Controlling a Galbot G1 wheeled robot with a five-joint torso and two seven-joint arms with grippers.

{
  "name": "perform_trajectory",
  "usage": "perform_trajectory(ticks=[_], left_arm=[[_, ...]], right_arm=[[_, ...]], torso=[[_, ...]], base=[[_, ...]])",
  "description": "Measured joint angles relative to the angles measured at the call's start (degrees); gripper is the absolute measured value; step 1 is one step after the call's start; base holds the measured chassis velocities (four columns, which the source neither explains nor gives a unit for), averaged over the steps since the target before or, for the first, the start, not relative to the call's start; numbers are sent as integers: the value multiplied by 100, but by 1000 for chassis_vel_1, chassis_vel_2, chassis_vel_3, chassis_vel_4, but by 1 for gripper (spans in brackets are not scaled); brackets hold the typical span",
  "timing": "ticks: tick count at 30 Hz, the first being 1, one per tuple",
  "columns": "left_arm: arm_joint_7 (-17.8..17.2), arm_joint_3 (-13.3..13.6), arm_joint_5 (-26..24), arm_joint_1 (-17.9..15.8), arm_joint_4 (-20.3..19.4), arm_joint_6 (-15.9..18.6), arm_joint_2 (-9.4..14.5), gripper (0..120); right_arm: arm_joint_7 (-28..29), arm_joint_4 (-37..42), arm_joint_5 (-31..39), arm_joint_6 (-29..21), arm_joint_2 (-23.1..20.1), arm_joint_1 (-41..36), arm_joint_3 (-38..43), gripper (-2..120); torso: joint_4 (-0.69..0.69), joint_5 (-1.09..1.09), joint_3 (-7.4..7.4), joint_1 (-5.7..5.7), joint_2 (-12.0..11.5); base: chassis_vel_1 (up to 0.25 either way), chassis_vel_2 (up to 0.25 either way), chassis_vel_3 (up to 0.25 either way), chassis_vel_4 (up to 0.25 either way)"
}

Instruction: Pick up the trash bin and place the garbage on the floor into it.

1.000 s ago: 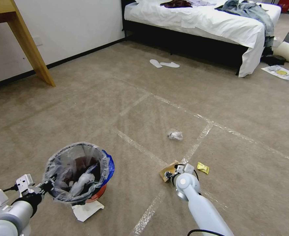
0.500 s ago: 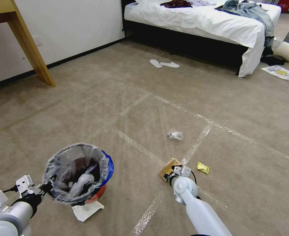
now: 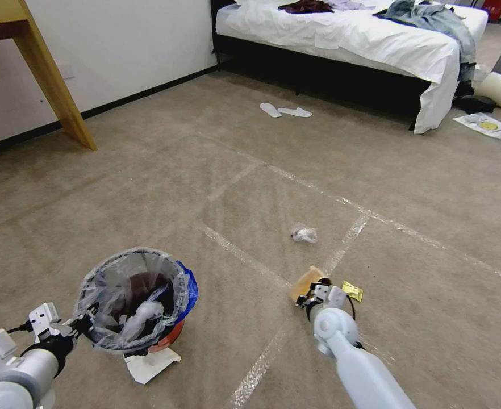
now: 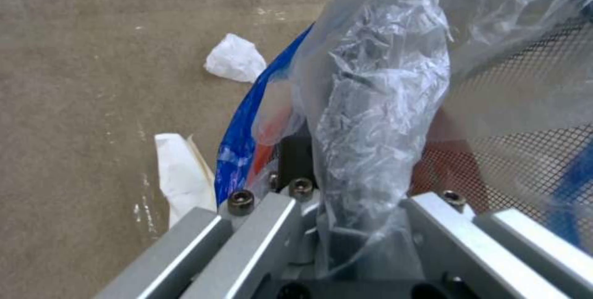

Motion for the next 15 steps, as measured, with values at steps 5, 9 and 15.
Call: perform_trajectory(ticks=[5, 9, 15], left_arm=[[-32, 61, -130, -5, -146, 37, 47, 1], [-46, 124, -186, 0, -273, 66, 65, 1], [-76, 164, -342, 32, -448, 117, 170, 1]], right_arm=[[-519, 1304, 50, 657, -513, -366, 450, 0], [-974, 2078, 106, 1140, -929, -410, 494, 0], [-1830, 3276, 482, 1648, -1708, -32, 160, 0]], torso=[[-1, 0, 0, 0, 0], [-1, 1, 0, 0, 0], [1, -1, -1, -1, 0]], base=[[0, 0, 0, 0], [0, 0, 0, 0], [0, 0, 0, 0]])
